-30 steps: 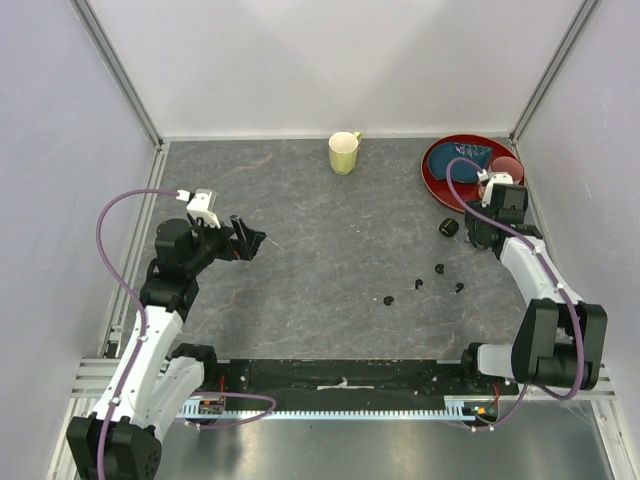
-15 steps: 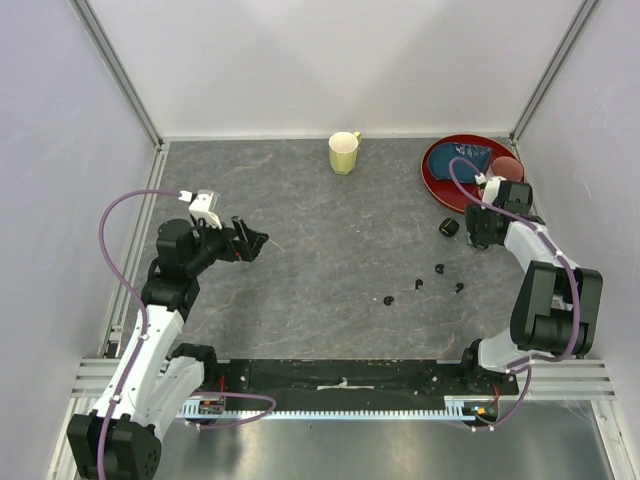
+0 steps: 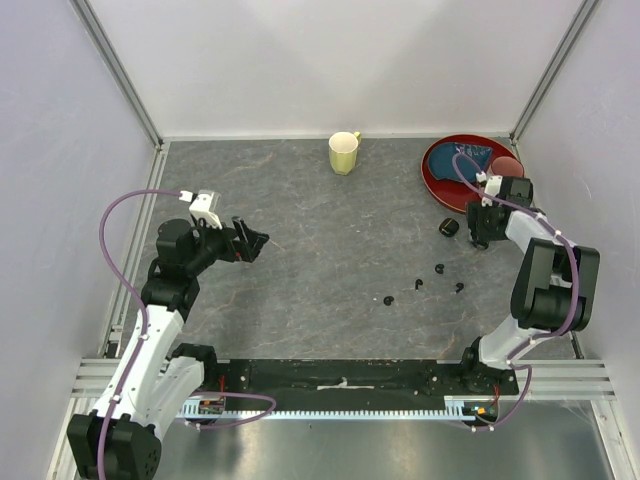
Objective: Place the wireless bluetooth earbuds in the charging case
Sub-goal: Pick up the charging case at the center of the board.
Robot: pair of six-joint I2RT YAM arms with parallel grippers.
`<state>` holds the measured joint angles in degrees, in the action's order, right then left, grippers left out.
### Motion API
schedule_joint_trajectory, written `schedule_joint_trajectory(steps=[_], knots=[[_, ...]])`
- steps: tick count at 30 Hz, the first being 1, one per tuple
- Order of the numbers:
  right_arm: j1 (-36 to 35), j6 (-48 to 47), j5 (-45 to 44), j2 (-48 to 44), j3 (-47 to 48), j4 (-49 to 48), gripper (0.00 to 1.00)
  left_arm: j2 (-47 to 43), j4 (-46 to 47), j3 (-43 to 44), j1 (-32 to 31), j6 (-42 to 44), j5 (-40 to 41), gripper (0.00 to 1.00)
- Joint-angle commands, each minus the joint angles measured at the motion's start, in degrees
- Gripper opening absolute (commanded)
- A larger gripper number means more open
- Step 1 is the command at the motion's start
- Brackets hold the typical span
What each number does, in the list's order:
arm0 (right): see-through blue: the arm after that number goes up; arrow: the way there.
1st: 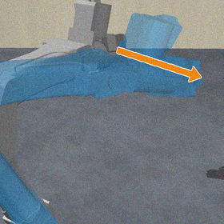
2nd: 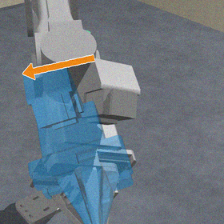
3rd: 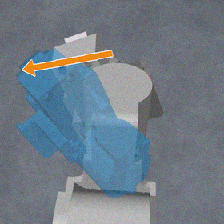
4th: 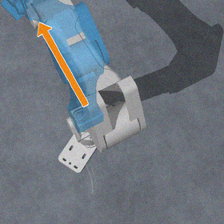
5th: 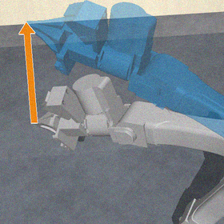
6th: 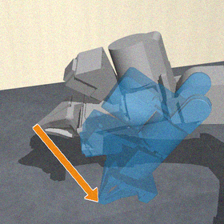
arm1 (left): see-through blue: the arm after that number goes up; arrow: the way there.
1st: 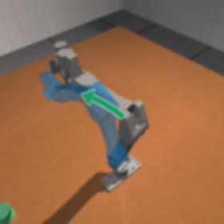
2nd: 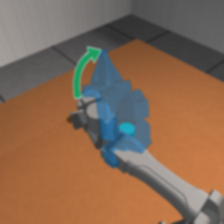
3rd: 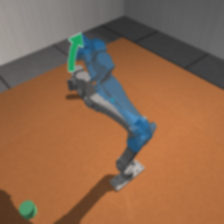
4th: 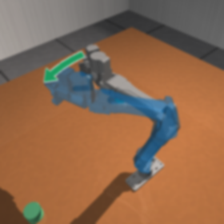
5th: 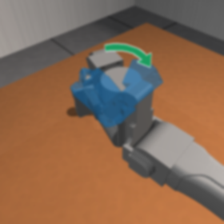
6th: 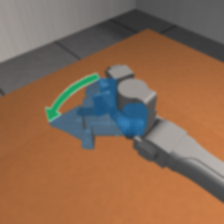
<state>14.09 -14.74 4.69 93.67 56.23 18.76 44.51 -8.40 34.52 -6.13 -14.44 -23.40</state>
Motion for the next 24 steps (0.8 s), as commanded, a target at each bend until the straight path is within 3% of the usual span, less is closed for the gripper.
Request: schedule_joint_trajectory(steps=[1, 17, 19, 24], knots=[[0.8, -0.1, 2.1, 2.5, 3.2, -0.7, 0.71, 0.3, 1.5, 0.4, 0.0, -0.8, -3.2, 1.00], [0.9, 2.3, 4.2, 6.1, 5.8, 3.2, 0.57, 1.9, -0.3, 1.2, 0.0, -0.9, -3.0, 1.00], [0.9, 2.9, 3.8, 6.5, 6.0, 3.6, 0.63, 2.1, -0.3, 1.2, 0.0, -1.0, -3.4, 1.00], [0.9, 3.4, 3.0, 7.4, 6.4, 3.7, 0.66, 2.0, -0.3, 1.2, 0.0, -1.1, -3.4, 1.00]])
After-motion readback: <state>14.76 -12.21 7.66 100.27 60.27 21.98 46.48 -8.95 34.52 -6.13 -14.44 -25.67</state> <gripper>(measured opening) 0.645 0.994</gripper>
